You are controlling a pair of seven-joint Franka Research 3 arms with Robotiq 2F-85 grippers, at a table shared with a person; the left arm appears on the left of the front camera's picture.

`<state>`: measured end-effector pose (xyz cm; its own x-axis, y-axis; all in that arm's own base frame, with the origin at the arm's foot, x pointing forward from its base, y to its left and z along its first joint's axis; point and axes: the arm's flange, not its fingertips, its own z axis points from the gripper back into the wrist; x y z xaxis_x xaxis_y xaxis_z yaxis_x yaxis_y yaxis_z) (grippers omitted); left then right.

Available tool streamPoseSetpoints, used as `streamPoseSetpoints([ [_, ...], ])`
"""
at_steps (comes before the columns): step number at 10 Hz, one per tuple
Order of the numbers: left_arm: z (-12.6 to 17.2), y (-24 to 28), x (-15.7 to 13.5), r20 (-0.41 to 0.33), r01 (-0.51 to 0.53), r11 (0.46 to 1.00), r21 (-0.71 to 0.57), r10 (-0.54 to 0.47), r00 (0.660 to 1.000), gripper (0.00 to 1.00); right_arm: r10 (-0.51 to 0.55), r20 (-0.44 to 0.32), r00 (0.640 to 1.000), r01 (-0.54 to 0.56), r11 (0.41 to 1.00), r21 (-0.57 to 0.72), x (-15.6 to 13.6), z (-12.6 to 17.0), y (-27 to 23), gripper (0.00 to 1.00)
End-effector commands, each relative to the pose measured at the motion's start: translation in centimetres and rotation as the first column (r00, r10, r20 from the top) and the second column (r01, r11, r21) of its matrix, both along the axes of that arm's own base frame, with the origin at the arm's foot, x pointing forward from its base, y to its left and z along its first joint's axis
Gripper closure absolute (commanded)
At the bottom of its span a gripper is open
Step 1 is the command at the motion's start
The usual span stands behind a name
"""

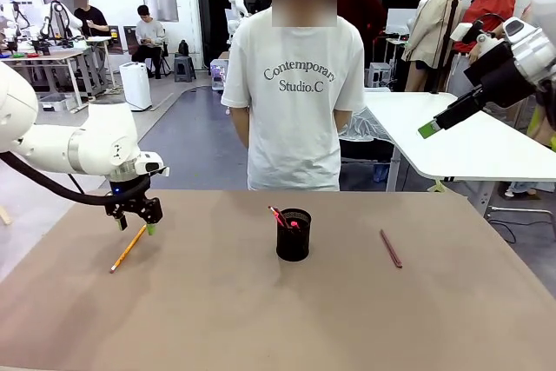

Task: Place the pens into the pen holder.
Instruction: Pick up a writing instrument from the table and place it into the Pen holder.

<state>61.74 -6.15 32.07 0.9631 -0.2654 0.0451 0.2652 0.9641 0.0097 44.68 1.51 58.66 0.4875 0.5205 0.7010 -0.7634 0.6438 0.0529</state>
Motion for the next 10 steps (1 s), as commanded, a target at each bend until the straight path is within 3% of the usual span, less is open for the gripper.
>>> streamPoseSetpoints([
  [1,-0.65,0.33,-0.43,0.022,-0.015,1.0,-0.001,0.015,1.0,0.45,0.009,0.006,1.0,-0.009,1.0,0.022,0.04,0.04,-0.04,0.0],
  [4,-0.76,0.35,-0.35,0.022,-0.023,1.0,0.005,0.023,1.0,1.0,0.009,0.006,1.0,-0.009,1.0,0.022,0.04,0.04,-0.04,0.0],
  [10,-1.24,0.43,-0.25,0.009,-0.059,0.997,0.05,0.058,0.998,1.0,0.009,0.006,1.0,-0.009,1.0,0.022,0.04,0.04,-0.04,0.0],
])
